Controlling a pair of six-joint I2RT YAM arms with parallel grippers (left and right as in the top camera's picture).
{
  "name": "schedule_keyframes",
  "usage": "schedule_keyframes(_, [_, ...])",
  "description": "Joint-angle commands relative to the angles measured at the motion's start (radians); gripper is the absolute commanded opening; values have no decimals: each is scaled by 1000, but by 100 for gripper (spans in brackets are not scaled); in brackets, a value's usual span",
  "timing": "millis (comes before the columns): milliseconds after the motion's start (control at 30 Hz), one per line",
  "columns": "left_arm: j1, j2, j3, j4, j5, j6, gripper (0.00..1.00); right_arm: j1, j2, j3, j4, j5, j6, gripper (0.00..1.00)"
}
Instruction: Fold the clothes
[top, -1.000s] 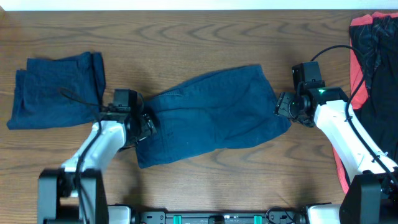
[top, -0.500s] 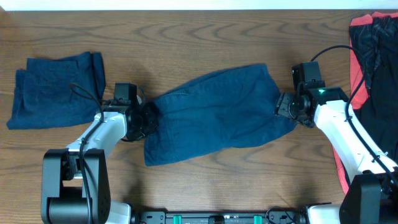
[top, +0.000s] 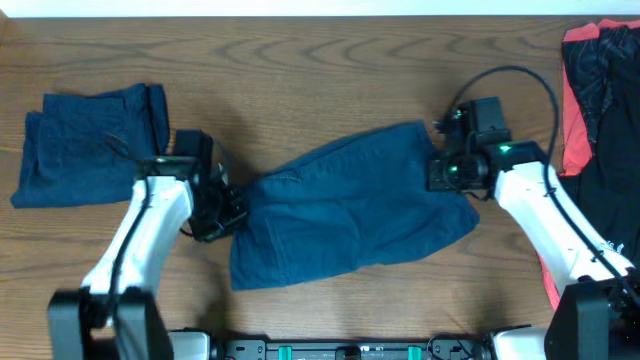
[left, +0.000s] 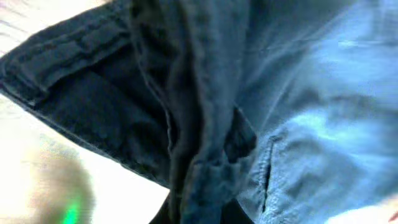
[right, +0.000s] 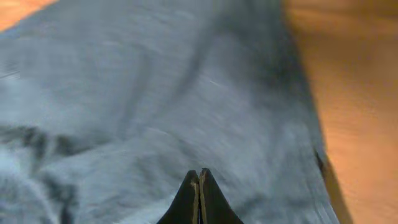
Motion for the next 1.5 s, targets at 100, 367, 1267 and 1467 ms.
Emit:
schedule_keyframes(100, [4, -126, 111, -51, 16, 34, 6, 130, 40, -4, 66, -130, -62, 1])
schedule_keyframes(367, [5, -177, 163, -8, 48, 29, 6, 312, 204, -4, 202, -256, 74, 1])
schedule_keyframes(1267, [3, -175, 255, 69, 256, -72, 6, 666, 462, -2, 865, -174, 307, 1])
schedule_keyframes(1467, [3, -174, 255, 90, 183, -72, 6, 608, 369, -2, 769, -155, 306, 1])
